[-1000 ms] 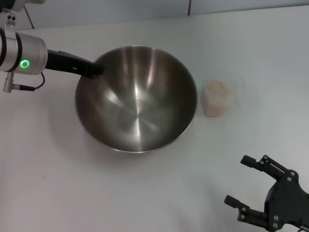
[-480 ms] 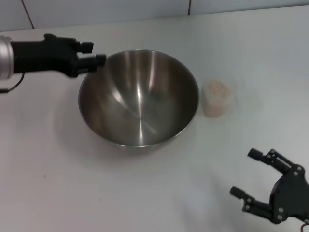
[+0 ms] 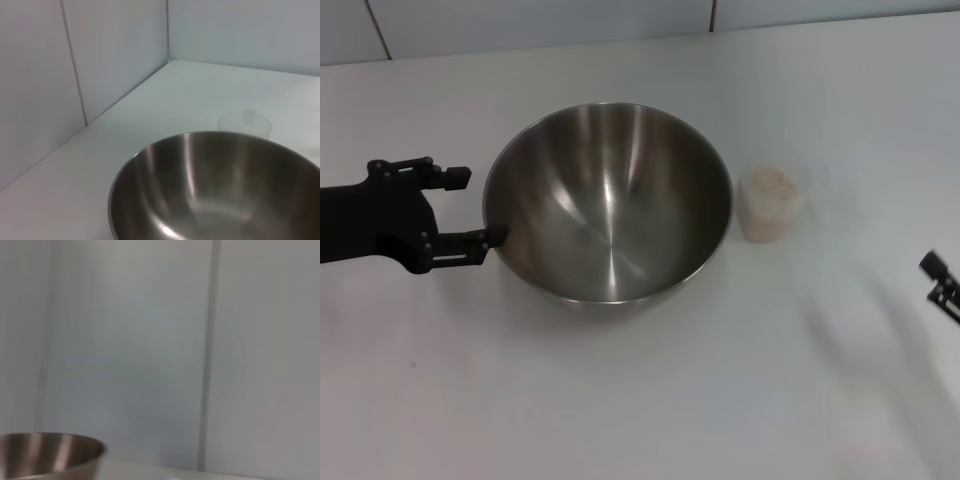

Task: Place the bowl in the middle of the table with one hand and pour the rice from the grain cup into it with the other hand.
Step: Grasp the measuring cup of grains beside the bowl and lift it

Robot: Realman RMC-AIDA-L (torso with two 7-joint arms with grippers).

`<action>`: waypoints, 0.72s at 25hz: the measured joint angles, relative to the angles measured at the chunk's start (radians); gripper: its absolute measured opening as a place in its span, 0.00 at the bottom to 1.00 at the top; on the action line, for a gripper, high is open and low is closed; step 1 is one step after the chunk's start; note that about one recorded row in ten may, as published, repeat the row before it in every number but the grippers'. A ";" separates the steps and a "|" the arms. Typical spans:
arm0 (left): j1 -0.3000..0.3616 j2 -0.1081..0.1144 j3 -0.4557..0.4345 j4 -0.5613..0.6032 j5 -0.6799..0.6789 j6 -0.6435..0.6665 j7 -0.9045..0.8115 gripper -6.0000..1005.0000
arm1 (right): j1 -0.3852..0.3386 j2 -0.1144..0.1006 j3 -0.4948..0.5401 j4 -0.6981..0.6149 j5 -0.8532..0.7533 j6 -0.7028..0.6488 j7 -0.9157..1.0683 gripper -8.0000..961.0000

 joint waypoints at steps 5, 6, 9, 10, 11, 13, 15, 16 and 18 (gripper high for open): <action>0.014 -0.001 -0.004 -0.006 -0.013 -0.004 0.008 0.79 | 0.065 0.012 0.058 0.006 0.001 0.126 0.004 0.88; 0.014 0.000 -0.004 -0.006 -0.013 -0.005 0.008 0.79 | 0.084 0.013 0.064 0.013 0.001 0.155 0.004 0.88; 0.014 0.000 0.001 -0.006 -0.016 -0.005 0.009 0.79 | 0.137 0.014 0.071 0.036 0.001 0.226 0.004 0.88; 0.013 0.000 0.003 -0.006 -0.018 -0.005 0.009 0.79 | 0.153 0.014 0.071 0.042 0.001 0.246 0.004 0.88; 0.012 0.000 0.004 -0.006 -0.019 -0.005 0.009 0.79 | 0.170 0.014 0.072 0.048 0.001 0.272 0.003 0.88; 0.009 0.000 0.007 -0.006 -0.021 -0.005 0.010 0.79 | 0.197 0.015 0.072 0.055 0.001 0.306 0.000 0.88; 0.007 0.000 0.008 -0.006 -0.021 -0.005 0.010 0.79 | 0.225 0.015 0.073 0.065 0.001 0.342 -0.001 0.88; 0.006 -0.001 0.008 -0.006 -0.022 -0.005 0.010 0.79 | 0.234 0.015 0.073 0.069 0.001 0.353 -0.001 0.88; 0.006 -0.001 0.008 -0.006 -0.022 -0.005 0.010 0.79 | 0.250 0.015 0.073 0.075 0.001 0.372 -0.002 0.88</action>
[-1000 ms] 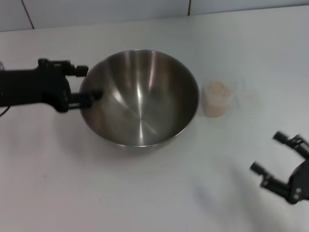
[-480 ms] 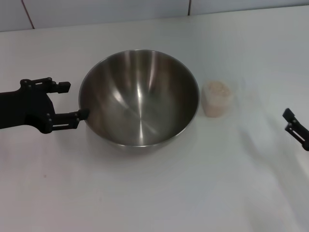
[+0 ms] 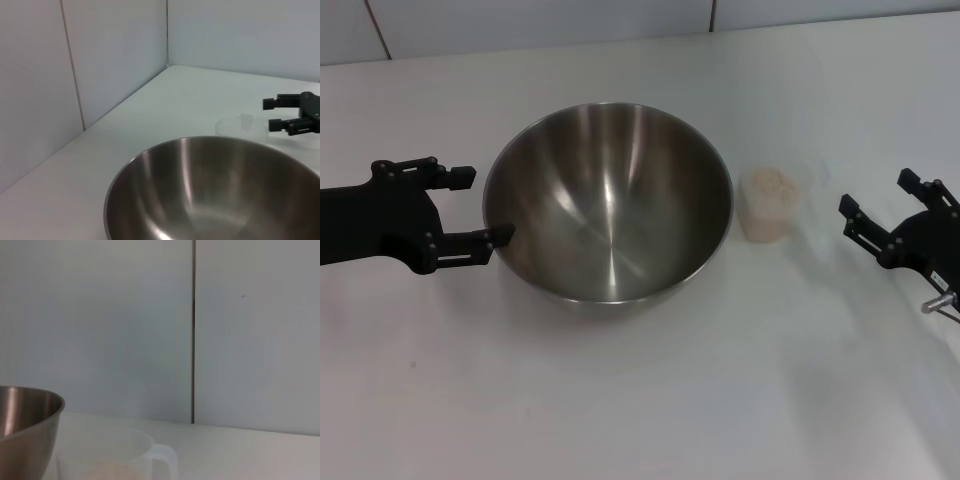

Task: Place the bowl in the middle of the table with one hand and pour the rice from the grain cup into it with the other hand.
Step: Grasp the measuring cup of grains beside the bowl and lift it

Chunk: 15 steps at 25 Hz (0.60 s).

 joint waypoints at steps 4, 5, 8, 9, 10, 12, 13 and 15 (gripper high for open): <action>0.000 0.000 0.001 0.000 0.000 0.001 0.000 0.79 | 0.023 0.001 -0.001 0.004 0.000 0.027 -0.001 0.88; 0.000 0.000 0.001 0.000 -0.001 0.003 0.000 0.79 | 0.029 0.001 -0.001 0.005 0.000 0.035 0.000 0.88; 0.001 0.000 0.001 0.001 -0.001 0.006 0.000 0.79 | 0.042 0.001 -0.002 0.010 -0.002 0.049 0.000 0.88; 0.002 0.000 0.002 0.001 -0.001 0.006 0.000 0.79 | 0.045 0.002 -0.002 0.013 -0.002 0.050 0.000 0.88; 0.003 0.000 0.002 0.001 -0.001 0.006 0.000 0.79 | 0.048 0.002 -0.001 0.017 -0.002 0.051 -0.002 0.88; 0.005 0.001 0.002 0.001 -0.001 0.006 0.000 0.79 | 0.056 0.002 0.000 0.022 -0.001 0.060 -0.002 0.88; 0.006 0.001 0.002 0.001 -0.001 0.006 0.000 0.79 | 0.059 0.002 0.000 0.022 0.000 0.064 -0.002 0.88; 0.006 0.002 0.002 0.001 -0.001 0.006 0.000 0.79 | 0.066 0.002 0.000 0.023 0.000 0.075 -0.003 0.88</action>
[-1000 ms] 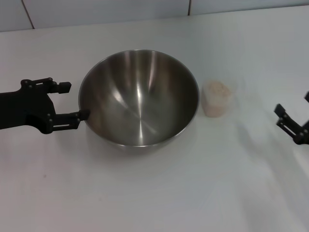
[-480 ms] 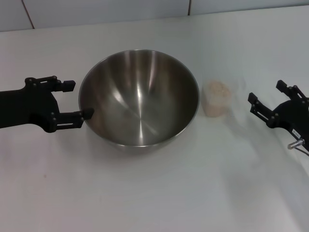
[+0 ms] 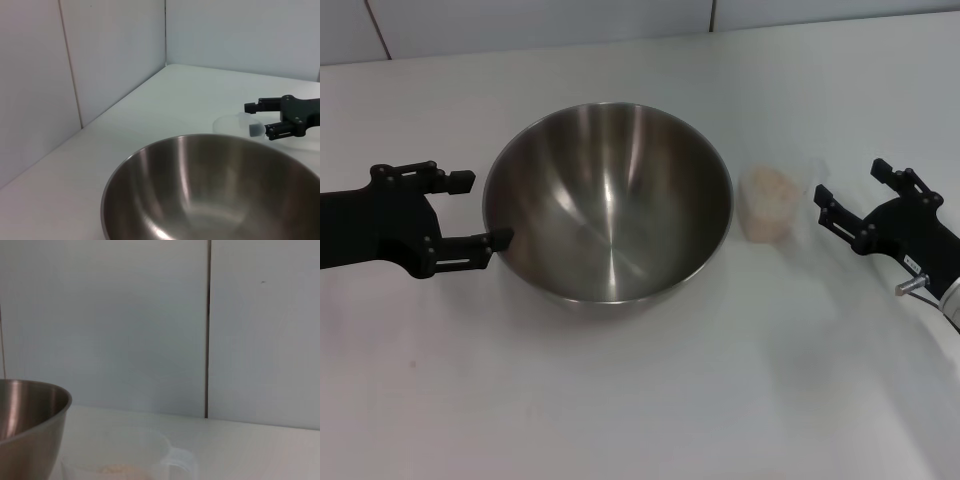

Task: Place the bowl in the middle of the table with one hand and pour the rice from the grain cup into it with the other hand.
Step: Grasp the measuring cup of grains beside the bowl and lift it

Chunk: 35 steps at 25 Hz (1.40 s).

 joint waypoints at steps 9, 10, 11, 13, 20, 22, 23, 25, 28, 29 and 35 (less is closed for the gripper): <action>0.000 0.002 0.003 0.000 0.000 0.004 0.000 0.79 | 0.032 0.002 0.023 0.001 0.000 0.025 -0.001 0.88; -0.001 0.001 0.004 0.000 0.000 0.005 0.000 0.79 | 0.036 0.002 0.025 0.000 0.000 0.030 -0.002 0.88; -0.001 0.001 0.004 0.000 0.000 0.005 0.000 0.79 | 0.040 0.002 0.026 0.000 0.000 0.036 -0.002 0.88; -0.002 0.001 0.006 0.000 0.001 0.008 0.000 0.79 | 0.047 0.002 0.027 -0.003 0.000 0.043 -0.002 0.88; -0.003 0.001 0.015 0.000 0.002 0.012 0.000 0.78 | 0.059 0.001 0.044 -0.002 0.000 0.046 -0.003 0.85; -0.003 0.001 0.015 0.000 0.003 0.012 0.000 0.78 | 0.059 0.001 0.043 -0.001 0.000 0.045 -0.003 0.84; -0.003 0.001 0.015 0.000 0.003 0.012 0.000 0.78 | 0.059 0.001 0.043 -0.001 0.000 0.043 -0.006 0.83; -0.003 0.001 0.015 0.000 0.003 0.012 0.000 0.78 | 0.058 0.001 0.043 0.000 -0.001 0.040 -0.014 0.79; -0.003 0.001 0.015 0.000 0.003 0.012 0.000 0.78 | 0.058 0.002 0.047 0.003 -0.001 0.040 -0.028 0.68; -0.004 0.001 0.015 0.000 0.004 0.012 0.000 0.78 | 0.059 0.002 0.048 0.004 -0.001 0.040 -0.029 0.64; -0.005 0.001 0.017 -0.002 0.005 0.012 0.000 0.78 | 0.060 0.002 0.050 0.006 -0.001 0.039 -0.030 0.40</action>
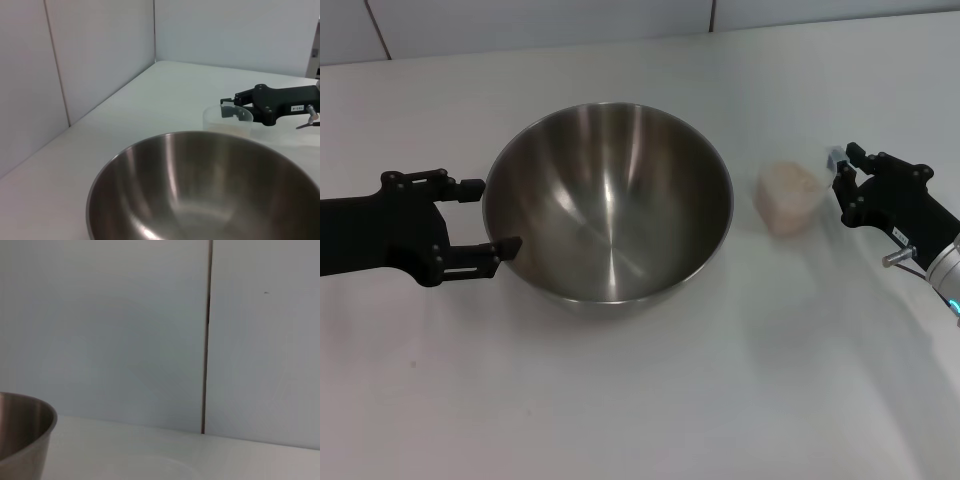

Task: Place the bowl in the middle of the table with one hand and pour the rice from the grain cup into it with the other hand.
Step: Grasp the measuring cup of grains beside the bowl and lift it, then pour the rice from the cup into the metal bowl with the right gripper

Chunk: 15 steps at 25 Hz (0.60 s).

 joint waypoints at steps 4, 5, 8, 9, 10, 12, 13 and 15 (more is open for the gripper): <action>0.000 0.000 0.000 0.000 -0.002 0.001 0.000 0.78 | 0.001 0.000 0.000 0.000 0.000 0.000 0.000 0.21; 0.000 0.000 0.000 0.000 -0.002 0.001 0.000 0.78 | 0.001 0.000 0.000 0.000 0.000 -0.001 0.000 0.16; -0.001 0.000 0.000 0.000 0.000 0.002 0.000 0.78 | 0.002 -0.001 0.001 0.000 0.000 -0.009 0.000 0.10; -0.001 0.000 0.000 0.000 0.000 0.003 0.000 0.78 | 0.002 0.000 0.002 0.000 0.000 -0.018 0.000 0.08; -0.001 0.000 0.000 0.000 0.000 0.003 0.000 0.78 | 0.002 0.000 0.005 -0.001 0.000 -0.032 -0.001 0.06; -0.002 0.000 0.000 0.000 0.000 0.003 0.000 0.78 | -0.001 -0.001 0.015 -0.003 0.000 -0.061 -0.001 0.04; -0.002 0.000 0.000 0.000 0.000 0.003 0.000 0.78 | -0.005 0.000 0.026 -0.004 0.000 -0.086 -0.002 0.03; -0.002 0.000 0.000 0.000 0.000 0.003 0.000 0.78 | -0.012 -0.001 0.059 -0.004 0.001 -0.167 -0.020 0.03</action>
